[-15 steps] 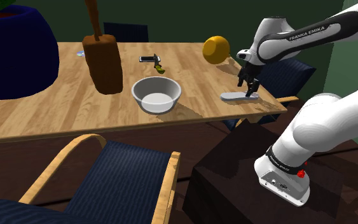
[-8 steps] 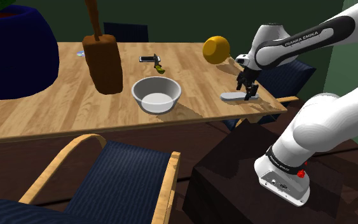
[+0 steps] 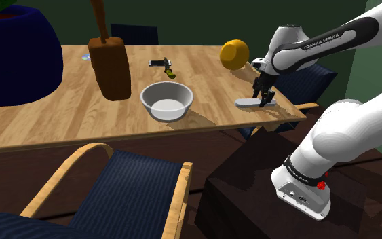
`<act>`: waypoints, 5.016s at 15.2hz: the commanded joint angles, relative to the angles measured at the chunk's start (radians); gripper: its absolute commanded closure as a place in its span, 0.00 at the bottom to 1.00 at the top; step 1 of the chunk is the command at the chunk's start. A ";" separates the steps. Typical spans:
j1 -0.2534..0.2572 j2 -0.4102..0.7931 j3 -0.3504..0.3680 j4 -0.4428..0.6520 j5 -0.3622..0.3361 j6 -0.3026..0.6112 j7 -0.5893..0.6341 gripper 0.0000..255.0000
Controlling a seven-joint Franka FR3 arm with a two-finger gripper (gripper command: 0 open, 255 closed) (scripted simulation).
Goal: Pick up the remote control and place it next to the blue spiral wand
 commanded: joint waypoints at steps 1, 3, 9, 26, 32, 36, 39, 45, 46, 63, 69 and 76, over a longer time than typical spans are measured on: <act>0.000 0.000 0.000 0.000 0.000 0.000 0.000 1.00; 0.000 0.000 0.000 0.000 0.000 0.000 0.000 1.00; -0.002 -0.025 0.012 0.013 0.004 -0.038 0.001 1.00; -0.002 -0.165 0.098 0.160 0.057 -0.323 -0.002 1.00; 0.097 -0.014 0.141 0.260 0.138 -0.279 0.071 1.00; 0.163 0.117 0.165 0.353 0.201 -0.247 0.112 1.00; 0.205 0.217 0.181 0.433 0.248 -0.233 0.135 1.00; 0.269 0.420 0.207 0.624 0.339 -0.234 0.165 1.00; 0.276 0.454 0.212 0.660 0.354 -0.237 0.169 1.00; 0.298 1.008 0.285 1.357 0.529 -0.406 0.229 1.00; 0.299 1.026 0.288 1.303 0.536 -0.335 0.224 1.00; 0.298 1.056 0.294 1.252 0.547 -0.256 0.217 1.00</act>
